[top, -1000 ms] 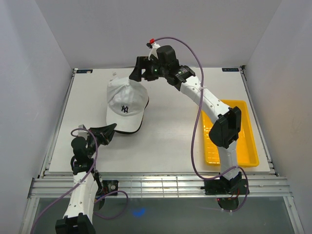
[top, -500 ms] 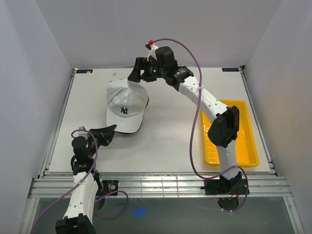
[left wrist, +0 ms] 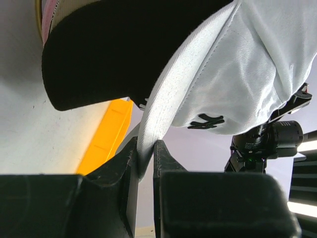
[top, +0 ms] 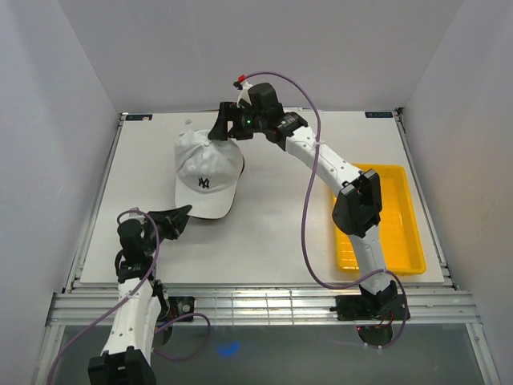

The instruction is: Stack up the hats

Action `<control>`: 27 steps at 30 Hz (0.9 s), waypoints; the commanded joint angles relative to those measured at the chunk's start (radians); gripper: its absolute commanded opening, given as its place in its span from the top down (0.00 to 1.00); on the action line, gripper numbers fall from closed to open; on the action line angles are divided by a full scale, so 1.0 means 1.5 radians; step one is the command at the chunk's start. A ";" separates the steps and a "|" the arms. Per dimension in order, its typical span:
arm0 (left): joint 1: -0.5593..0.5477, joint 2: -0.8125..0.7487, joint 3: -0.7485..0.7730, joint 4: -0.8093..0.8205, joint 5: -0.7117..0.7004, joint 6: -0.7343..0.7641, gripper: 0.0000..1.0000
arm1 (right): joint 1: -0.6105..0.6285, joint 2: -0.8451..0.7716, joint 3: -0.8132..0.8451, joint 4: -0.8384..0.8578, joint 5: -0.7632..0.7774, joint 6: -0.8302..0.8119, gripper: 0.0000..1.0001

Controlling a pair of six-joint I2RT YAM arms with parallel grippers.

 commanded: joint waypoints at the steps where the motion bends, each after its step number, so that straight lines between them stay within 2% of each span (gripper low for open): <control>1: 0.001 0.034 -0.002 -0.167 -0.072 0.030 1.00 | -0.005 0.016 0.018 0.011 0.002 -0.003 0.21; 16: 0.001 0.040 0.038 -0.289 -0.127 0.057 1.00 | -0.024 -0.059 -0.067 0.122 -0.066 0.016 0.16; 23: 0.001 0.046 0.045 -0.292 -0.132 0.061 1.00 | -0.030 -0.105 -0.110 0.192 -0.111 0.028 0.12; 27: 0.001 0.048 0.050 -0.293 -0.132 0.065 1.00 | -0.038 -0.106 -0.110 0.196 -0.107 0.046 0.11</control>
